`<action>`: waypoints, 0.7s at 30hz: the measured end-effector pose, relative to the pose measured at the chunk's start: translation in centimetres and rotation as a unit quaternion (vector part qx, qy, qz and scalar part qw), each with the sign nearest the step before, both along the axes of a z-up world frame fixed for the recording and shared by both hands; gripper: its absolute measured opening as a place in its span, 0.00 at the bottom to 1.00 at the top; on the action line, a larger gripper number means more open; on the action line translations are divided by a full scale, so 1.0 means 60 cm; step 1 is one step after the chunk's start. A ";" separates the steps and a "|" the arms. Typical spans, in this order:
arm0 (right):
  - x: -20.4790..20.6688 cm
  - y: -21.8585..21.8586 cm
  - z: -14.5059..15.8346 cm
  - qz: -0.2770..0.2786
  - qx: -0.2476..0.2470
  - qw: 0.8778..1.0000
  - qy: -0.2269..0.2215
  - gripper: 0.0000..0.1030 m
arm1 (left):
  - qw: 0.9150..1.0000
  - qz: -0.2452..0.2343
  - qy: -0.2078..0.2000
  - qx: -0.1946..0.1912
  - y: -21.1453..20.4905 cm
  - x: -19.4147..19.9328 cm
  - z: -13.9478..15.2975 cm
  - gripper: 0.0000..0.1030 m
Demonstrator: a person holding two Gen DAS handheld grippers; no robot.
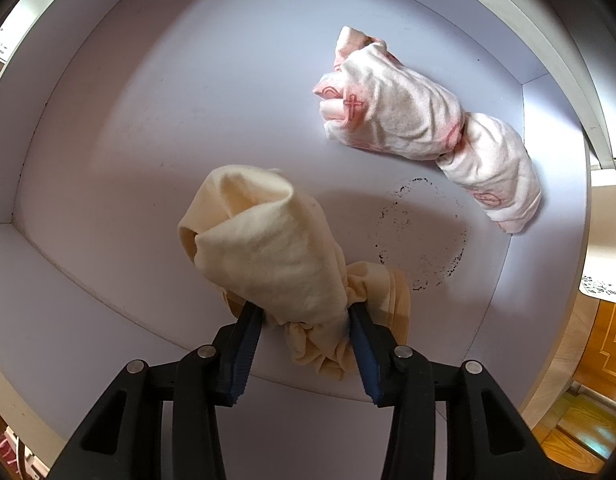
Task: Organize soft objects
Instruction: 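Return the left gripper from the tray to the drawer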
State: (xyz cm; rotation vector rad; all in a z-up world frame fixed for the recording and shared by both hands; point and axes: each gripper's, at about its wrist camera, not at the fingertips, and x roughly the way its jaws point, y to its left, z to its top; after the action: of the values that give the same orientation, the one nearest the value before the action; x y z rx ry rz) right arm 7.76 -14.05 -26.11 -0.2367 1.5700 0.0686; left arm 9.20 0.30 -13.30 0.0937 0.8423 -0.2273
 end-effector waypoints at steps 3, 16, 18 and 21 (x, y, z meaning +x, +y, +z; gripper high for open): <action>0.000 0.000 0.000 0.000 0.000 1.000 0.000 0.44 | 1.000 0.000 0.008 0.005 -0.001 0.003 -0.012 0.64; 0.002 0.002 -0.002 -0.001 -0.002 1.000 -0.001 0.43 | 0.998 -0.003 0.058 0.030 -0.013 0.017 -0.059 0.65; 0.005 0.001 -0.002 0.000 -0.002 1.000 -0.001 0.42 | 0.997 -0.002 0.074 0.037 -0.015 0.021 -0.070 0.65; 0.006 0.001 -0.002 0.000 -0.003 1.000 -0.001 0.42 | 0.994 0.000 0.101 0.043 -0.014 0.028 -0.090 0.65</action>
State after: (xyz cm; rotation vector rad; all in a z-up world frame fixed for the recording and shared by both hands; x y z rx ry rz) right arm 8.10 -14.00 -26.25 -0.2407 1.5693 0.0646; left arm 10.90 -0.57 -18.70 0.1540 1.0543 -0.2024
